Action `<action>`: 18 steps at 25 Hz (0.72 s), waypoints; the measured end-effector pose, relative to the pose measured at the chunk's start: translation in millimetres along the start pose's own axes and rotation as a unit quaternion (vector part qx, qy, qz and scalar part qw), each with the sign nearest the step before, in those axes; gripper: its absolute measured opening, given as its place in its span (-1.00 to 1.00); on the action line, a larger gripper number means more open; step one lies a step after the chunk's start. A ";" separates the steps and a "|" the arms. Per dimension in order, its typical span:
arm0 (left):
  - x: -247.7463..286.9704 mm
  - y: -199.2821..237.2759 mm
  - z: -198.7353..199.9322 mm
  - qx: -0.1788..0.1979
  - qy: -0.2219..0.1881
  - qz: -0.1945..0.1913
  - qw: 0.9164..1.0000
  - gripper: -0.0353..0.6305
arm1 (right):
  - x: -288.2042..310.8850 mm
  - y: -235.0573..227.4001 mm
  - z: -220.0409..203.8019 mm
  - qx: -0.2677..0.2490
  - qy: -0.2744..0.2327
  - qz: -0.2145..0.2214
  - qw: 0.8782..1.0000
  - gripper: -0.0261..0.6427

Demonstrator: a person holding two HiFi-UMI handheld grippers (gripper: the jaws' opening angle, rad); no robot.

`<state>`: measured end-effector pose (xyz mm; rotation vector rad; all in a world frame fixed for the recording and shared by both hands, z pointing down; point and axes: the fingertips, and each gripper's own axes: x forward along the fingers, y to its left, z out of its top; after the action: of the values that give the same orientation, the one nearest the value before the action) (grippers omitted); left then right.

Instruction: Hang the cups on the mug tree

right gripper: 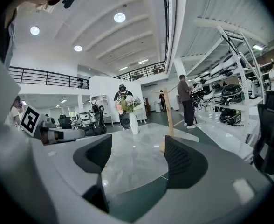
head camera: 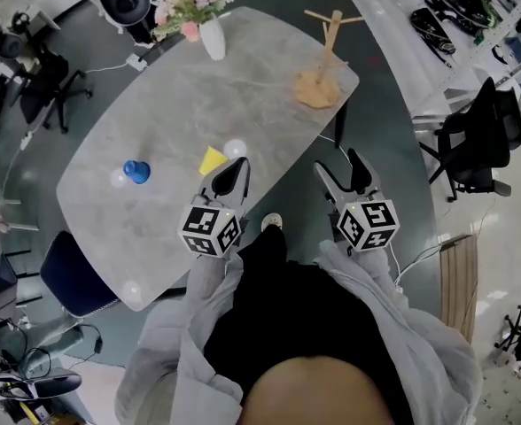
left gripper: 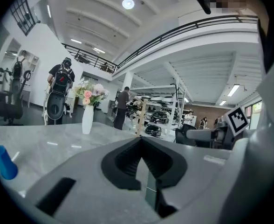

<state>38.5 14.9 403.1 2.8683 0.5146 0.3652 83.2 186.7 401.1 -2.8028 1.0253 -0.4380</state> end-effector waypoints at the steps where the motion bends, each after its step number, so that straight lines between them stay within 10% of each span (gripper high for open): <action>1: 10.8 5.5 4.6 0.002 0.001 -0.003 1.000 -0.88 | 11.2 -5.8 3.7 0.000 0.000 -0.002 1.000 0.12; 18: 63.2 89.2 22.4 -0.030 -0.006 0.023 0.999 -0.88 | 139.3 2.9 0.1 -0.009 0.057 0.069 0.996 0.12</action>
<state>130.1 -47.5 416.3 2.8275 0.4285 0.3651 182.8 94.3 431.9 -2.7264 1.2432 -0.5792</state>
